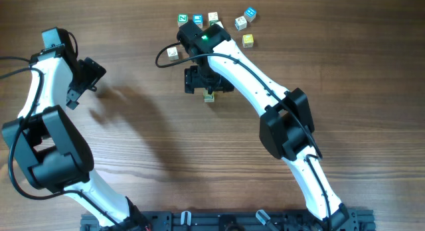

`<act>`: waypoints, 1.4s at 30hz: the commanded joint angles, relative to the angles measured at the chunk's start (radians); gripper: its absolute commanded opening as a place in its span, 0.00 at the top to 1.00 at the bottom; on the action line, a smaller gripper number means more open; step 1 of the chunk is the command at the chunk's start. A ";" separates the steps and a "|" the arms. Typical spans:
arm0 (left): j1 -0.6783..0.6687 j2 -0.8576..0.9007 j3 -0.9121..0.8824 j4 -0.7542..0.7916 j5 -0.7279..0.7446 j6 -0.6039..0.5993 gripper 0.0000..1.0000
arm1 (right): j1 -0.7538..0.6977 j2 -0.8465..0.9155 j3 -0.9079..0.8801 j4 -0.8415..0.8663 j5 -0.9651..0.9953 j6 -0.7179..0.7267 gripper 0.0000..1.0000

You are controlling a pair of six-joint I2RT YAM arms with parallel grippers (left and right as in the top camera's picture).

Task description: Form a tower

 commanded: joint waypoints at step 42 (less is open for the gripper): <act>0.003 -0.020 0.010 0.000 -0.010 -0.003 0.00 | -0.002 0.023 -0.006 0.002 0.021 0.003 0.14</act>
